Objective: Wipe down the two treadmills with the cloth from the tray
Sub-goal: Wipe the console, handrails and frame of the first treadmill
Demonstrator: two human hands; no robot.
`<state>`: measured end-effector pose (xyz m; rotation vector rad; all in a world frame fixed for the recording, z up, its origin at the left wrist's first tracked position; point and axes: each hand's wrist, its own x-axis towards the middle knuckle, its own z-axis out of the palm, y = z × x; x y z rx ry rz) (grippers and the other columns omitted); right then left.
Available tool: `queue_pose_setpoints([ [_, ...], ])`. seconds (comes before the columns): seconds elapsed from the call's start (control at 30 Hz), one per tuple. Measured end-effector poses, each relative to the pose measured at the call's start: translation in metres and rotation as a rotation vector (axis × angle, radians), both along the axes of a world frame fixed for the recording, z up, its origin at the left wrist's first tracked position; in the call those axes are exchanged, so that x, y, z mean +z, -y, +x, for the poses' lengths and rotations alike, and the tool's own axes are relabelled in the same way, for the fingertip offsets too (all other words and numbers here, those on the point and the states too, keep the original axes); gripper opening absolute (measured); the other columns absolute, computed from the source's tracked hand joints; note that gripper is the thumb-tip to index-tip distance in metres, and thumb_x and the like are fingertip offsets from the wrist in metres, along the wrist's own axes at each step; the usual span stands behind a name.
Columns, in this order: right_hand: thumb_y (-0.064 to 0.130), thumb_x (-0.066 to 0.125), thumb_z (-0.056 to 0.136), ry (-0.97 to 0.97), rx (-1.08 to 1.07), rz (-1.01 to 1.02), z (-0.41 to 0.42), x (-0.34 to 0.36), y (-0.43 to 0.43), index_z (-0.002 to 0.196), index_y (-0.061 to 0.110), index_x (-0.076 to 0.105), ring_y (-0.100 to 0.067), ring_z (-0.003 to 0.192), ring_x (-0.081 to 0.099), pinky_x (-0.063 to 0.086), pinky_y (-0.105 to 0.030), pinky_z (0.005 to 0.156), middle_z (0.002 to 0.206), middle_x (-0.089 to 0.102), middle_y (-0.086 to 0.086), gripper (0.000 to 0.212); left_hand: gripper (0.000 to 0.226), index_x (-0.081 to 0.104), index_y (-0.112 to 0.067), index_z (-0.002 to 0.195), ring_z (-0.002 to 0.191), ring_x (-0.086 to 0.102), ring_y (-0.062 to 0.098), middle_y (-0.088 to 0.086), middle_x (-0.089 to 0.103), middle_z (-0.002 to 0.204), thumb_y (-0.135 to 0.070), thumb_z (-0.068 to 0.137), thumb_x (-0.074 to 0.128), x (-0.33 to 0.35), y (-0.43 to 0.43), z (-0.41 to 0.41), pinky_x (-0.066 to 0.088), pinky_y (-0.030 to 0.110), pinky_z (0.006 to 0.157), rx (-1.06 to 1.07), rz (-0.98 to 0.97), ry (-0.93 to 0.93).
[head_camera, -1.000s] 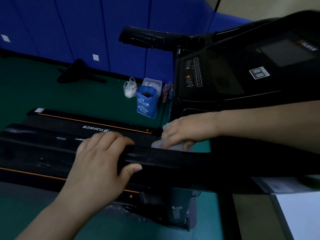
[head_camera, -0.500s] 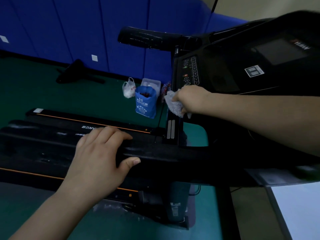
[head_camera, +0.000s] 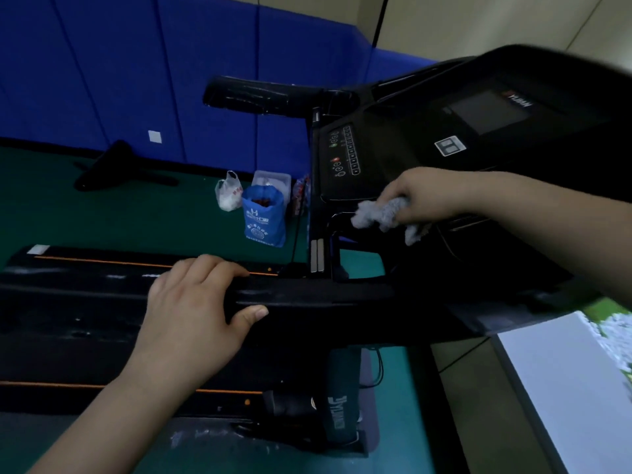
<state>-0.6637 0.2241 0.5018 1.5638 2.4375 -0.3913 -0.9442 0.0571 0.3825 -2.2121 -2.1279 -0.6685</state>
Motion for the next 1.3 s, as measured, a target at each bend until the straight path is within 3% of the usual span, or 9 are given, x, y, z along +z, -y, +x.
queue_pose_setpoints([
  [0.13,0.012,0.07,0.083,-0.399,-0.037,0.139,-0.005,0.016,0.055,0.119,0.026,0.064,0.003,0.076,0.063,0.046,-0.003,0.069,0.094,0.066,0.015,0.039,0.058,0.063,-0.025,0.103,0.098,0.053,0.024,-0.006,0.058,0.099,-0.067,0.07,0.041,0.007,0.002,-0.001,0.042,0.043,0.083,-0.006,-0.019,-0.016],
  [0.27,0.017,0.071,0.08,-0.336,0.174,0.11,-0.05,-0.015,0.104,0.121,0.025,0.064,-0.015,0.104,0.063,0.051,-0.034,0.093,0.117,0.065,0.002,0.042,0.061,0.066,-0.028,0.106,0.101,0.056,0.024,-0.007,0.063,0.101,-0.069,0.068,0.042,0.018,-0.003,-0.009,0.044,0.041,0.086,-0.081,-0.155,-0.018],
  [0.43,0.035,0.074,0.078,-0.218,0.287,0.162,-0.073,-0.073,0.132,0.142,0.038,0.031,-0.015,0.124,0.046,0.041,-0.036,0.102,0.138,0.048,0.007,0.078,0.034,0.066,-0.021,0.119,0.118,0.053,0.023,0.0,0.063,0.124,-0.02,0.085,0.065,0.044,-0.001,-0.023,0.037,0.031,0.1,-0.047,-0.069,0.206],
  [0.6,0.05,0.082,0.064,-0.277,0.127,0.1,-0.039,-0.059,0.13,0.149,0.037,0.026,-0.008,0.137,0.035,0.024,-0.032,0.116,0.15,0.039,0.009,0.102,0.034,0.062,-0.018,0.124,0.119,0.054,0.02,0.002,0.062,0.127,-0.025,0.092,0.054,0.055,0.002,0.031,0.033,0.019,0.099,-0.219,0.06,0.291],
  [0.73,0.053,0.078,0.067,-0.122,-0.025,0.218,0.007,-0.053,0.13,0.144,0.034,0.038,-0.009,0.139,0.033,0.01,-0.036,0.118,0.148,0.041,0.008,0.089,0.067,0.043,-0.014,0.138,0.12,0.048,0.028,0.009,0.054,0.132,-0.059,0.093,0.021,0.025,-0.003,0.096,0.034,0.038,0.104,-0.277,-0.095,-0.06],
  [0.8,0.05,0.076,0.072,-0.109,-0.045,0.272,0.018,-0.06,0.132,0.141,0.033,0.042,-0.012,0.135,0.036,0.012,-0.033,0.117,0.143,0.043,0.008,0.079,0.082,0.044,-0.009,0.135,0.108,0.051,0.032,0.013,0.057,0.118,-0.066,0.086,0.012,0.013,-0.007,0.116,0.039,0.044,0.097,-0.199,-0.097,-0.225],
  [0.93,0.055,0.073,0.071,-0.16,-0.001,0.429,0.017,-0.074,0.134,0.132,0.034,0.051,-0.011,0.121,0.048,0.026,-0.028,0.107,0.128,0.054,0.012,0.068,0.07,0.059,-0.013,0.111,0.081,0.058,0.03,0.008,0.061,0.09,-0.068,0.082,0.027,0.001,-0.021,0.104,0.047,0.039,0.074,-0.288,0.07,-0.264],
  [1.17,0.059,0.071,0.072,-0.197,0.007,0.487,0.022,-0.079,0.136,0.13,0.033,0.052,-0.011,0.121,0.049,0.025,-0.03,0.11,0.126,0.054,0.013,0.067,0.064,0.059,-0.016,0.113,0.084,0.057,0.03,0.007,0.061,0.094,-0.067,0.086,0.032,-0.01,-0.014,0.003,0.04,0.039,0.075,-0.268,0.134,-0.344],
  [1.3,0.061,0.07,0.071,-0.194,0.008,0.494,0.022,-0.08,0.135,0.13,0.034,0.052,-0.012,0.121,0.049,0.026,-0.032,0.11,0.125,0.054,0.013,0.066,0.06,0.061,-0.017,0.105,0.082,0.057,0.032,0.007,0.062,0.09,-0.064,0.088,0.027,-0.005,-0.014,0.021,0.038,0.04,0.072,-0.142,0.134,-0.289],
])
